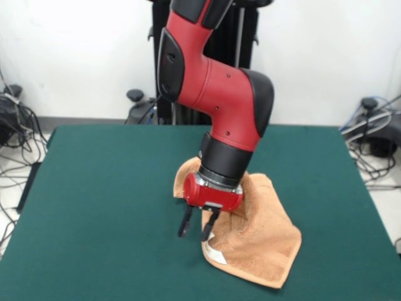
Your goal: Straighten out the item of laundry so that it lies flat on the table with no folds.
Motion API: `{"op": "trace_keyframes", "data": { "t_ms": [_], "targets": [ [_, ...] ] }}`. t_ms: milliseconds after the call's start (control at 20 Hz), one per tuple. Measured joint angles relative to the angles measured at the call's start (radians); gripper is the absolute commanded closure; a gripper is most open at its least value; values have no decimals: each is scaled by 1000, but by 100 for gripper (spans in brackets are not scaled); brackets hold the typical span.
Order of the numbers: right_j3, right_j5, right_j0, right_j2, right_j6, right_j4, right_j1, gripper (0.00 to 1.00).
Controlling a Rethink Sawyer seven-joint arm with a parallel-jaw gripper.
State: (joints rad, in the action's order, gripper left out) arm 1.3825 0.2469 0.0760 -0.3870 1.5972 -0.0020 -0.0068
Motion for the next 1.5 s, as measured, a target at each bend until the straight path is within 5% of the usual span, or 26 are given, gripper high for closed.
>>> {"op": "trace_keyframes", "data": {
  "t_ms": [800,1500],
  "targets": [
    [0,0,1,0,0,10,-7,0],
    [0,65,38,-13,0,107,54,0]
  ]
}}
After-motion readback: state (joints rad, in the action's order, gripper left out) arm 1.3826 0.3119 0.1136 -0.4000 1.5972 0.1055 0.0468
